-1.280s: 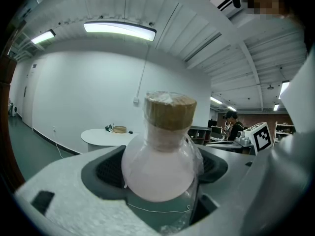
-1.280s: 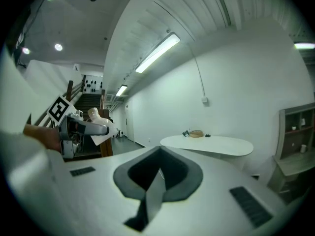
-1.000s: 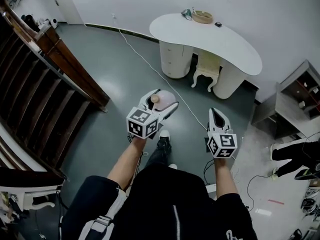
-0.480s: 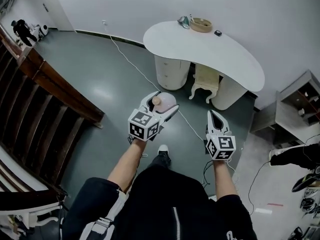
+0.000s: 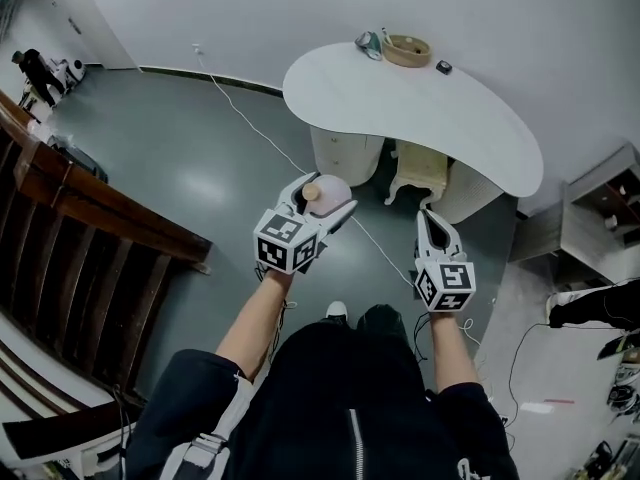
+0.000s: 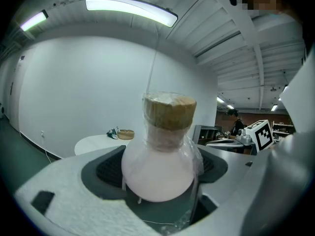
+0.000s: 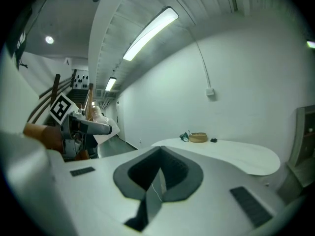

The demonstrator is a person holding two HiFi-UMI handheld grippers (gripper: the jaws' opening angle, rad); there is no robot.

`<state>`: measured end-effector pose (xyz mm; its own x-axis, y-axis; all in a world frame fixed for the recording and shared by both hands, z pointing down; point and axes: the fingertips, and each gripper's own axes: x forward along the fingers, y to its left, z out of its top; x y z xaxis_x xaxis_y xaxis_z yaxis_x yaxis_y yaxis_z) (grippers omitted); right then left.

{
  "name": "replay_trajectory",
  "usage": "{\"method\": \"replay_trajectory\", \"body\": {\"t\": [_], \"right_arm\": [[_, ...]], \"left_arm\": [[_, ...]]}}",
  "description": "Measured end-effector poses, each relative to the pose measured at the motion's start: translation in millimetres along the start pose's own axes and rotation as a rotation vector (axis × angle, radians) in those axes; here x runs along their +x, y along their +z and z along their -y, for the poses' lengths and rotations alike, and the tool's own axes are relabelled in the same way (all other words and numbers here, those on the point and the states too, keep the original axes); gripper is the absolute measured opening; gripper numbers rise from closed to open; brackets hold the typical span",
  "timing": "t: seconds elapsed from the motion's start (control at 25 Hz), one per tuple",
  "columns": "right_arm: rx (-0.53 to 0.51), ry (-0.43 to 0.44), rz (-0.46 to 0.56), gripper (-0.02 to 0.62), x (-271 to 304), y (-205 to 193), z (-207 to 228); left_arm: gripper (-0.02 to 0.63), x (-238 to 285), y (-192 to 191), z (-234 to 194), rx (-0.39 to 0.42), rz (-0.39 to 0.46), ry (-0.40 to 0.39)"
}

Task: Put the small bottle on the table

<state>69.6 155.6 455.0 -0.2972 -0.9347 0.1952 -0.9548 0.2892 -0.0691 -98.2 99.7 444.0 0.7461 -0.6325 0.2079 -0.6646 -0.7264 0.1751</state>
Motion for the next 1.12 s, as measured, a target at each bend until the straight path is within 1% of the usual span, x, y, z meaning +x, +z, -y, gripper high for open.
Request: {"method": "replay_trajectory", "body": {"t": [0.28, 0.48, 0.64, 0.84, 1.12], "right_arm": [[0.021, 0.003, -0.021, 0.003, 68.3, -4.8, 34.3], [0.021, 0.016, -0.016, 0.002, 136.5, 2.2, 77.2], [0.024, 0.049, -0.015, 0.002, 205.0, 13.9, 118.9], [0.005, 0.107, -0.008, 0.002, 292.0, 48.1, 172.6], [-0.027, 0.182, -0.020, 0.002, 394.7, 85.3, 235.3]], "left_arm": [[0.397, 57.0, -0.6, -48.3, -0.019, -0.024, 0.004], [0.397, 116.7, 6.3, -86.3, -0.027, -0.034, 0.021], [0.397, 175.4, 22.4, -122.0, -0.031, -0.028, 0.048], [0.397, 249.7, 56.9, -172.0, -0.040, -0.011, 0.103], [0.397, 333.7, 98.7, -227.0, -0.052, 0.009, 0.187]]}}
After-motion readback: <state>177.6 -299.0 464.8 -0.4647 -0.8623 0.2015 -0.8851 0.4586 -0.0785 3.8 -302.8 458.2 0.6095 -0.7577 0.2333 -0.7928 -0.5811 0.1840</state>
